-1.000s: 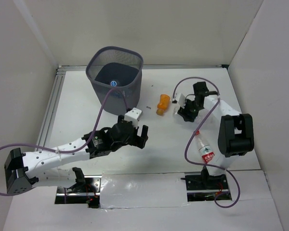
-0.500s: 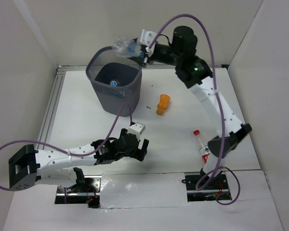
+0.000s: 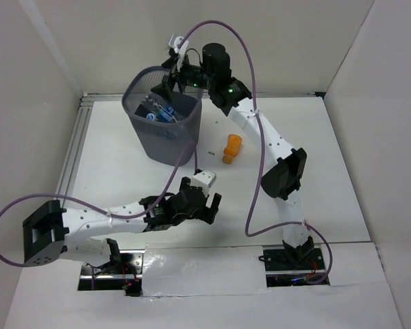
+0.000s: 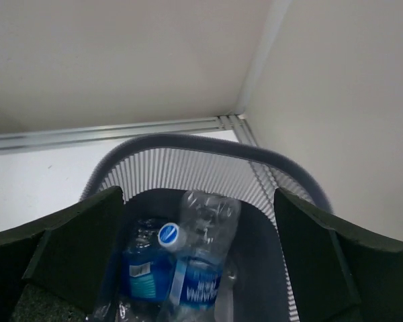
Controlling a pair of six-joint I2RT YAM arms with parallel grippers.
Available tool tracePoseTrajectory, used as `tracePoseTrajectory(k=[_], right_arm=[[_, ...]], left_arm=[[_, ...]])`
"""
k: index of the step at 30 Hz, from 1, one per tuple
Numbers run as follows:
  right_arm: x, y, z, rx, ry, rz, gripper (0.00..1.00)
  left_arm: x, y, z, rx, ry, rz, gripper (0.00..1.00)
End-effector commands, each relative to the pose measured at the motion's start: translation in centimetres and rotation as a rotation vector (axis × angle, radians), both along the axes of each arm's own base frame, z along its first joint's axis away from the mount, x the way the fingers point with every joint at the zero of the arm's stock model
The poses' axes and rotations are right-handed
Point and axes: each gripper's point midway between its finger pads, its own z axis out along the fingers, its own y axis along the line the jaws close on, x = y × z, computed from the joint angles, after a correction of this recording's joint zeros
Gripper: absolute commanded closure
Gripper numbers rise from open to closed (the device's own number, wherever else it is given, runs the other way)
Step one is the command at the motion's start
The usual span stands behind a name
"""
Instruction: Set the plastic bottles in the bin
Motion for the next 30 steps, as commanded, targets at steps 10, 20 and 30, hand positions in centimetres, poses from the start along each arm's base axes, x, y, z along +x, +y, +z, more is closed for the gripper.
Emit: tracePoseTrajectory(k=[10, 20, 30], right_arm=[[2.2, -24.3, 4.8, -0.015, 0.145, -0.604, 0.60], [-9.3, -38.1, -9.7, -0.179, 0.531, -0.694, 0.16], [-17.6, -40.6, -13.9, -0.230, 0.631, -0.718, 0.08]], left_arm=[[12.4, -6.3, 2.0, 0.052, -0.186, 0.153, 0.00], [20.8, -9.8, -4.0, 0.197, -0.151, 0.320, 0.00], [28.1, -10.5, -7.9, 0.248, -0.069, 0.380, 0.05]])
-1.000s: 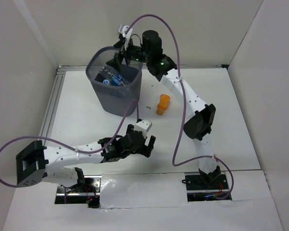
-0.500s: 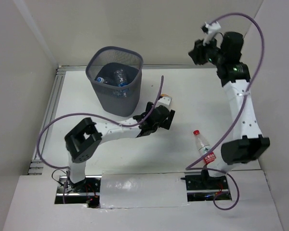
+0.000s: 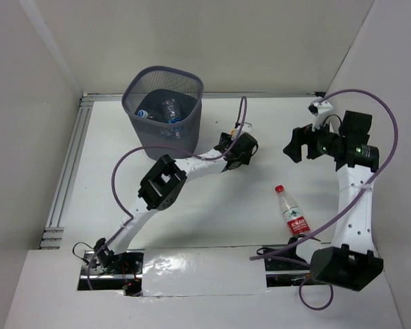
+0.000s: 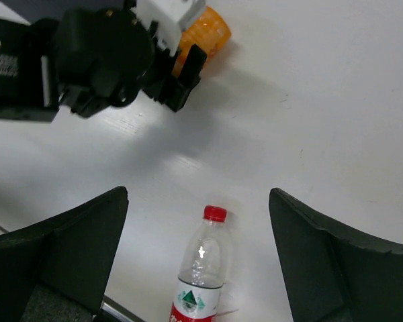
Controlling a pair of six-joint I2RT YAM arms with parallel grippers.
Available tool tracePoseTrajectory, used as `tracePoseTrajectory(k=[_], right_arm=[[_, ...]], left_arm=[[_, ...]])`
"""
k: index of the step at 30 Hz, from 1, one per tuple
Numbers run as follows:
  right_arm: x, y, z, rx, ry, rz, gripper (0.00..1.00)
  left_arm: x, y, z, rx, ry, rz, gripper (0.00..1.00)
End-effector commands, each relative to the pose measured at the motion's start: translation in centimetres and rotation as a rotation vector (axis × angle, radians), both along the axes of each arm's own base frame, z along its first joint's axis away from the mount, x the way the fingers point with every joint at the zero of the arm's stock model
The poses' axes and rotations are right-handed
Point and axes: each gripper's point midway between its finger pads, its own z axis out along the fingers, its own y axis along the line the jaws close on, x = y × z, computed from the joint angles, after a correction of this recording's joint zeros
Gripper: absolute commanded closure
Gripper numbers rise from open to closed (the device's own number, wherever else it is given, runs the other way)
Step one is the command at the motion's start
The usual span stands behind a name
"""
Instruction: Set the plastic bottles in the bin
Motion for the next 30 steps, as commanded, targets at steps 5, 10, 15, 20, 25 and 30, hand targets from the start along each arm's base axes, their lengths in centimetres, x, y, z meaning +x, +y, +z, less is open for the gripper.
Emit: tracePoseTrajectory(k=[5, 10, 15, 20, 25, 30], right_arm=[[-3.2, 1.9, -0.1, 0.024, -0.009, 0.092, 0.09], [-2.4, 2.3, -0.1, 0.068, 0.005, 0.106, 0.12], [-3.1, 0.9, -2.2, -0.034, 0.052, 0.121, 0.00], [-5.8, 0.1, -7.5, -0.179, 0.131, 0.247, 0.00], [-6.0, -0.5, -8.6, -0.219, 0.121, 0.243, 0.10], [-5.4, -0.5, -9.1, -0.204, 0.134, 0.250, 0.36]], left_arm=[[1.1, 2.2, -0.6, 0.011, 0.090, 0.023, 0.49], [0.0, 3.0, -0.3, 0.007, 0.143, -0.004, 0.99], [-2.1, 0.0, 9.7, -0.108, -0.017, -0.170, 1.00], [-5.6, 1.3, 29.6, -0.300, -0.310, -0.283, 1.00], [-8.7, 6.8, 43.2, -0.414, -0.551, -0.253, 1.00], [-8.7, 15.8, 46.2, -0.389, -0.640, -0.016, 1.00]])
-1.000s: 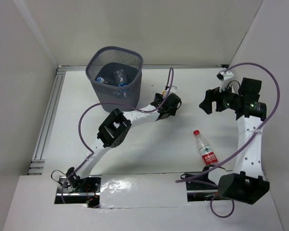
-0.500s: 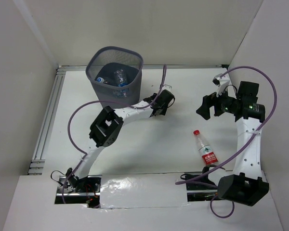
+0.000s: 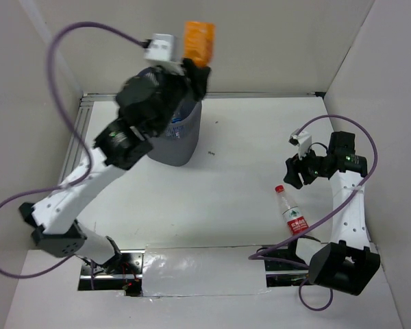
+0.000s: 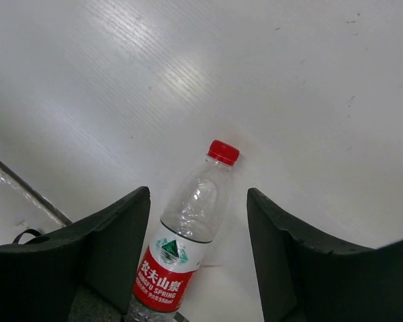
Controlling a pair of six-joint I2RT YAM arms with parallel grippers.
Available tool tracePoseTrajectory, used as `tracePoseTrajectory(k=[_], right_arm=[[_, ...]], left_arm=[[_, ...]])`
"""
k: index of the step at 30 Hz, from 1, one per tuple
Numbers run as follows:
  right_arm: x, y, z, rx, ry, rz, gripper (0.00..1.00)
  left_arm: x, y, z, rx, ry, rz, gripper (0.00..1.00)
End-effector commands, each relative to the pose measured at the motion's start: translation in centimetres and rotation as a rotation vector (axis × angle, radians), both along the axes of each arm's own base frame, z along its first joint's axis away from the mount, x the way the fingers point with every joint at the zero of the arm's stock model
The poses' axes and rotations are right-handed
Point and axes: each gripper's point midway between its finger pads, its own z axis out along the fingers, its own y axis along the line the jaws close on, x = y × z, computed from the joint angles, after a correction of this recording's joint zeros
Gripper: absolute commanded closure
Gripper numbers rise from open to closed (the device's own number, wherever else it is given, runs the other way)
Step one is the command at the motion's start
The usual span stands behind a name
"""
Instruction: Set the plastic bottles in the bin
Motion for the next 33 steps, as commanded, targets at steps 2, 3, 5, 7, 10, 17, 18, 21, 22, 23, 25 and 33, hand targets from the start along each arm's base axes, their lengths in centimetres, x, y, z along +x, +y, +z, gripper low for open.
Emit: tracePoseTrajectory(k=[2, 3, 5, 7, 10, 17, 18, 21, 22, 23, 25, 33], right_arm=[[0.3, -0.4, 0.0, -0.020, -0.013, 0.016, 0.29], [0.2, -0.2, 0.0, -0.020, -0.013, 0.025, 0.24], [0.8, -0.2, -0.1, -0.032, -0.011, 0.033, 0.18], [0.9, 0.0, -0.1, -0.045, 0.000, 0.040, 0.15], [1.0, 0.7, -0.2, -0.059, 0.017, 0.056, 0.13], [0.9, 1.9, -1.0, -0.077, 0.046, 0.056, 0.04], [1.1, 2.0, -1.0, -0.085, 0.043, 0.057, 0.00], [1.1, 1.7, -1.3, -0.095, 0.063, 0.034, 0.00], [0.9, 2.0, -1.7, -0.092, 0.088, 0.047, 0.00], [0.9, 1.4, -1.9, -0.125, 0.094, 0.029, 0.00], [0.9, 1.5, -2.9, -0.163, 0.141, 0.033, 0.00], [-0.2, -0.5, -8.7, -0.324, 0.356, -0.064, 0.00]], left_arm=[[3.8, 8.3, -4.8, 0.059, 0.113, 0.292, 1.00], [4.1, 9.7, -6.2, 0.076, 0.153, 0.324, 1.00], [5.1, 12.9, -8.7, 0.076, 0.206, 0.387, 1.00], [5.9, 14.4, -10.3, 0.072, 0.240, 0.410, 1.00], [7.6, 16.1, -12.6, 0.056, 0.295, 0.414, 1.00], [12.0, 15.8, -15.4, 0.057, 0.352, 0.370, 0.74], [12.2, 15.5, -15.1, 0.059, 0.356, 0.360, 0.61], [12.4, 15.3, -15.0, 0.058, 0.355, 0.351, 0.19], [12.0, 14.9, -14.6, 0.055, 0.347, 0.340, 0.13], [12.0, 14.9, -14.6, 0.055, 0.347, 0.339, 0.06], [11.1, 14.7, -12.5, 0.054, 0.302, 0.325, 0.03], [0.0, 8.0, -10.3, 0.097, 0.193, -0.063, 0.02]])
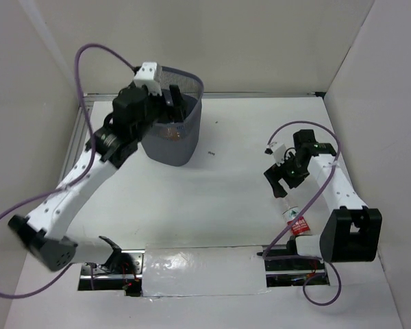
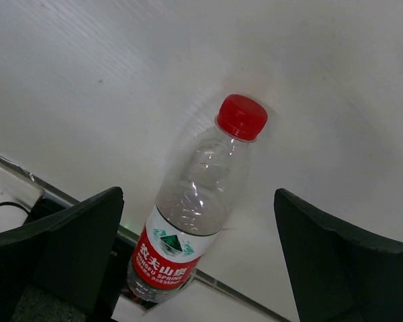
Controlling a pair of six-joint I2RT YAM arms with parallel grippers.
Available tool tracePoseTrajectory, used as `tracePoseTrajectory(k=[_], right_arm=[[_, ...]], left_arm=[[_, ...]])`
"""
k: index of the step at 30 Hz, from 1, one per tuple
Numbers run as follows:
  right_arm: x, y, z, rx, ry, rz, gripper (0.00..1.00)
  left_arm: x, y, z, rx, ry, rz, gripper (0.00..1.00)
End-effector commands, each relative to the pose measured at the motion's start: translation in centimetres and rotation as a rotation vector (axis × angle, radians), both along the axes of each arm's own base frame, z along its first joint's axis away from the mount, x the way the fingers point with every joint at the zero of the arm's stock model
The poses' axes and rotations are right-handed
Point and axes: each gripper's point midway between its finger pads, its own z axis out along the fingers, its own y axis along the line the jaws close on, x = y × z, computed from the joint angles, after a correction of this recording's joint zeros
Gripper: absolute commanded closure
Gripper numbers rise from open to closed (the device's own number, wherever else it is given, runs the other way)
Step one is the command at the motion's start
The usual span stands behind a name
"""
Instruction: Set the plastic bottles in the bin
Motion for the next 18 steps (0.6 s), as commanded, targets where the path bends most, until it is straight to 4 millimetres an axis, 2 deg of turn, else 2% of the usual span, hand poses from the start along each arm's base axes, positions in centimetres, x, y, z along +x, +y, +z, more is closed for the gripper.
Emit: tracePoseTrajectory(k=[1, 2, 3, 4, 6, 7, 8, 12, 13, 14, 16, 17, 18], right_arm=[[-0.1, -1.3, -2.5, -0.103, 0.073, -0.072, 0.00], [-0.2, -1.6, -3.2, -0.138, 0.093, -0.084, 0.00], [-0.7, -1.5, -4.0, -0.147, 0.129, -0.085, 0.00], [-0.9, -1.5, -4.9, -0.151, 0.173, -0.082, 0.00], [-1.8, -1.3, -5.9, -0.156, 0.237, -0.079, 0.00], [-2.2, -1.3, -6.4, -0.171, 0.259, -0.067, 0.02], [-2.9, -1.2, -7.1, -0.176, 0.293, -0.055, 0.04], [-3.0, -2.0, -8.1, -0.239, 0.305, -0.059, 0.38], [-3.1, -2.0, -8.3, -0.241, 0.315, -0.058, 0.56], [-3.1, -2.0, -8.3, -0.242, 0.314, -0.049, 0.62], [-1.9, -1.4, -7.1, -0.206, 0.281, -0.048, 0.73], [-1.1, -1.1, -6.4, -0.192, 0.260, -0.034, 0.76], [1.9, -0.3, -3.8, -0.165, 0.156, -0.019, 0.76]], left_arm=[[-7.0, -4.0, -0.5, -0.036, -0.039, -0.266, 0.00], [-9.4, -3.9, -0.7, -0.060, -0.042, -0.296, 0.00], [-10.4, -4.0, -5.2, -0.044, 0.045, -0.289, 0.00], [-12.2, -4.9, -6.8, -0.042, 0.070, -0.318, 0.00], [-14.3, -4.2, -8.8, -0.055, 0.101, -0.307, 0.00], [-15.5, -4.1, -12.0, -0.043, 0.172, -0.294, 0.00], [-16.2, -3.6, -13.6, -0.031, 0.211, -0.284, 0.00], [-18.0, -2.6, -17.8, -0.021, 0.297, -0.241, 0.00], [-18.0, -2.2, -18.3, -0.027, 0.300, -0.220, 0.00], [-18.3, -1.9, -20.0, -0.028, 0.339, -0.205, 0.00], [-18.6, -1.7, -21.1, -0.033, 0.358, -0.196, 0.00], [-19.0, -1.7, -22.4, -0.032, 0.387, -0.192, 0.00], [-19.1, -1.7, -22.8, -0.037, 0.394, -0.188, 0.00]])
